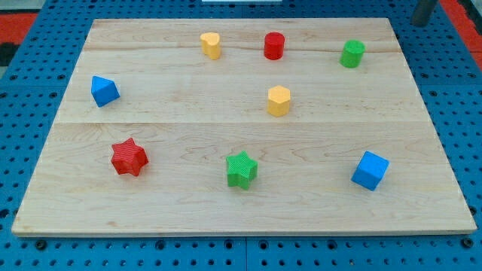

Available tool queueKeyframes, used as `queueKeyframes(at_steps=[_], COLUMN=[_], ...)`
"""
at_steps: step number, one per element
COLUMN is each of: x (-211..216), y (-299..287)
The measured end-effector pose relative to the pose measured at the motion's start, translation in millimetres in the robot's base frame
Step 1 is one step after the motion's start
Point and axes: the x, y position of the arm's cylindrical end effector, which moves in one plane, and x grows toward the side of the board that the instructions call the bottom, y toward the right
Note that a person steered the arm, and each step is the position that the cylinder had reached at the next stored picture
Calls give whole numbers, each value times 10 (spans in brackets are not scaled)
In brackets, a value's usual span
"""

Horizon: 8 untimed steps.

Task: Push red circle towards top right

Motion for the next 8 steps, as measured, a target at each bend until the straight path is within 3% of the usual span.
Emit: queueKeyframes(at_steps=[8], x=[-12], y=[-182])
